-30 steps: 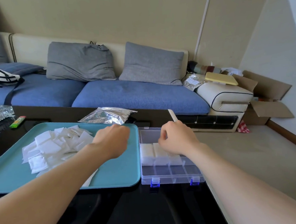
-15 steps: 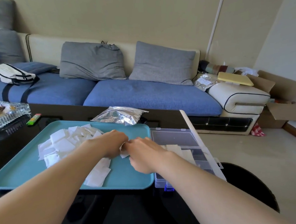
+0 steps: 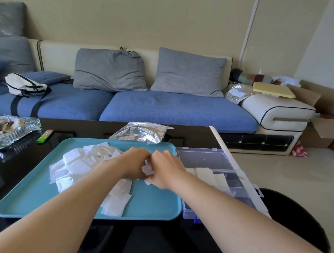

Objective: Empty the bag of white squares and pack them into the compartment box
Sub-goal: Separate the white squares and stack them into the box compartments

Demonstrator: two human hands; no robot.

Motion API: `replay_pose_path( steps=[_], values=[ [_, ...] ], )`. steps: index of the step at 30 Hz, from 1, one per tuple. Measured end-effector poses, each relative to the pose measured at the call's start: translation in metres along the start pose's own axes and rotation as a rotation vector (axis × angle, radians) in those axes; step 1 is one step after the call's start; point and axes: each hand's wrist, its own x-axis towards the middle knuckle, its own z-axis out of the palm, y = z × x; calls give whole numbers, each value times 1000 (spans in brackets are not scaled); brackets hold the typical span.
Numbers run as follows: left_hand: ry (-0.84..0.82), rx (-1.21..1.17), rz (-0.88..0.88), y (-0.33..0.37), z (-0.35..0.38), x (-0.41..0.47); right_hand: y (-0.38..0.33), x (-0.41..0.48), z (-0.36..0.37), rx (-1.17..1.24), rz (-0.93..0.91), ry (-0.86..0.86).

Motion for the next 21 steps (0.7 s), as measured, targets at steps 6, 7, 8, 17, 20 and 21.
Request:
replay_pose_path(
  steps=[6,7,8,17,20,21],
  values=[
    [20,-88,-51,-6,-8,-2,4,-6,-1,182,-8,-6],
    [23,-138,-66,-7,-9,-2,5,-6,-2,204,1,-5],
    [29,-208,-81,-7,-11,-3,6,-6,-3,236,18,-1],
    [194,-705,-209,4,-19,-4,20,-8,-19,446,176,176],
    [252,-871,-236,13,-22,-4,21,-9,-22,531,235,225],
    [266,-931,-246,17,-23,-4,21,-9,-23,567,243,232]
  ],
)
